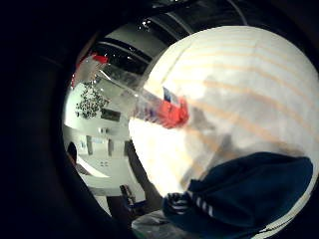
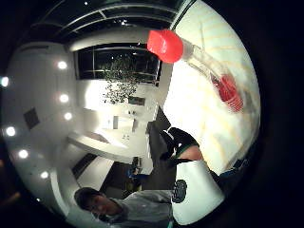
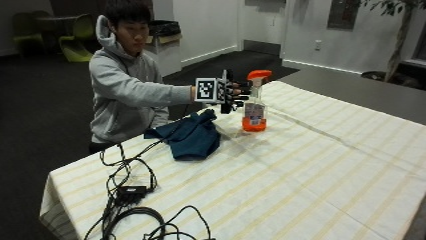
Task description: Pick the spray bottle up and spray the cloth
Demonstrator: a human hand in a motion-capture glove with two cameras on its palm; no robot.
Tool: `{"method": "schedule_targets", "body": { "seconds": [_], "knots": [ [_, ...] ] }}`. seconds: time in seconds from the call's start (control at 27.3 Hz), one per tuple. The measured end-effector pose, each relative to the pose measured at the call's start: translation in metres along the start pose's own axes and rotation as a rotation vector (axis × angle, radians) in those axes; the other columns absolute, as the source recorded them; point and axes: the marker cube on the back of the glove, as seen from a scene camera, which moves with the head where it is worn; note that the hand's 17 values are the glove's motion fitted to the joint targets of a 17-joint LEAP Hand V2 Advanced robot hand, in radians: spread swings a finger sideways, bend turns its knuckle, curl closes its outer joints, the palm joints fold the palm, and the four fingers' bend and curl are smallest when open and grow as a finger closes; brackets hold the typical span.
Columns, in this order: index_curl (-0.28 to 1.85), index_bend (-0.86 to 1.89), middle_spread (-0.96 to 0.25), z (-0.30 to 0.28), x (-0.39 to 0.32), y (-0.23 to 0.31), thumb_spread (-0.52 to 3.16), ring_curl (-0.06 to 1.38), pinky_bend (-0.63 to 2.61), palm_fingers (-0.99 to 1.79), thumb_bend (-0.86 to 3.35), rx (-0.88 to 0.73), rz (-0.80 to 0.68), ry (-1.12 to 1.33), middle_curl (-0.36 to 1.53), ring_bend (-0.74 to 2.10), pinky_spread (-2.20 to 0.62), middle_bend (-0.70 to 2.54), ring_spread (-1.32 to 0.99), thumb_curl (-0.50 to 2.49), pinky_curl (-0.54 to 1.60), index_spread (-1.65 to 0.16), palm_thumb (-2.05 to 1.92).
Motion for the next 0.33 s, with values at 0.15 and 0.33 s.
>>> {"method": "schedule_targets", "body": {
  "seconds": [0.15,0.33],
  "knots": [
    [0.23,0.11,0.03,0.0003,-0.0010,0.0015,0.73,0.33,0.60,0.02,-0.04,-0.009,-0.002,-0.003,0.35,0.22,0.15,0.21,-0.03,0.48,0.38,-0.37,0.77],
    [0.22,0.11,0.02,0.0025,0.0005,0.0005,0.75,0.32,0.59,0.03,-0.04,-0.012,-0.012,-0.007,0.36,0.23,0.16,0.23,-0.03,0.46,0.38,-0.37,0.77]
  ]
}}
